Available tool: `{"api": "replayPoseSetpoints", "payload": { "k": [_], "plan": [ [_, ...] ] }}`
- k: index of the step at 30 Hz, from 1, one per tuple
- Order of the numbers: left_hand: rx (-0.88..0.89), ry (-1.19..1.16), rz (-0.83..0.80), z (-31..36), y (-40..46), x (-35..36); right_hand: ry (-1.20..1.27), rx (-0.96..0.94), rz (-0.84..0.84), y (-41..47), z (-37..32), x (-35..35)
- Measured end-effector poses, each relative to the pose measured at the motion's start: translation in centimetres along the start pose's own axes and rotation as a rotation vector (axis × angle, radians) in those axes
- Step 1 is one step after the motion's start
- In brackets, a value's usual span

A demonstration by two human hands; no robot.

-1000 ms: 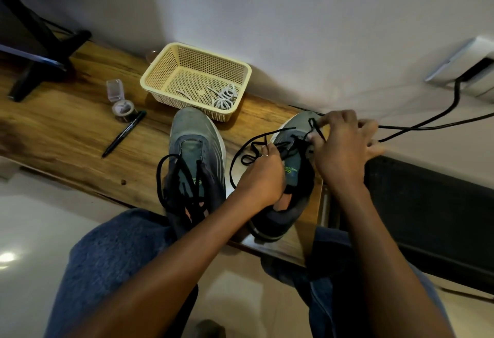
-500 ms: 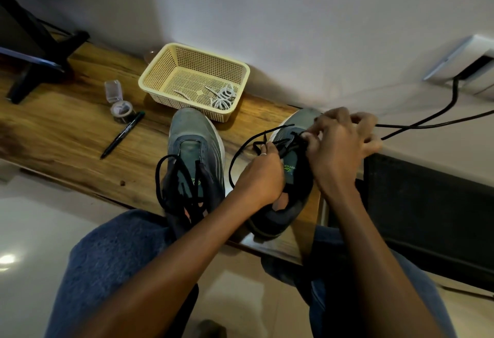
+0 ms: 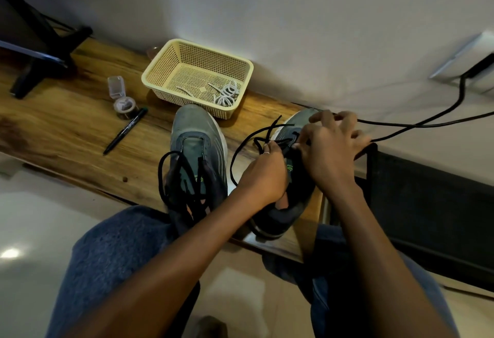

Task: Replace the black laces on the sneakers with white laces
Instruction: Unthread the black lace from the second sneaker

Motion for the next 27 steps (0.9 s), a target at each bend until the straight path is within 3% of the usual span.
{"api": "replayPoseSetpoints", "payload": {
  "k": [4,10,14,18,22,24,27],
  "plan": [
    [0.008,0.011,0.002,0.1,0.0,-0.1,0.143,0.183,0.243,0.1,0.5,-1.1],
    [0.007,0.007,-0.009,0.1,-0.3,-0.2,0.064,0.024,-0.098,0.2,0.6,-0.3],
    [0.017,0.034,0.006,0.2,-0.3,-0.2,-0.058,-0.046,-0.185,0.1,-0.2,0.3],
    [0.012,0.007,0.004,0.1,-0.2,-0.3,0.02,-0.062,-0.017,0.0,-0.1,0.0],
    [0.027,0.014,0.026,0.2,0.0,-0.4,0.206,0.109,0.273,-0.1,0.1,-1.0],
    [0.014,0.021,0.022,0.3,0.1,-0.4,0.199,0.147,0.205,0.1,0.4,-1.0],
    [0.019,0.012,0.014,0.1,0.0,-0.4,0.116,0.091,-0.04,0.2,0.5,-0.5]
  ]
}}
Point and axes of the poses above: each hand's wrist, its own y-axis towards the middle knuckle, its own x-axis out of the palm, z = x × y, the point moved 1 cm from there along y, towards the middle knuckle, and after that the axes turned 5 degrees about -y, right-handed, at the moved point
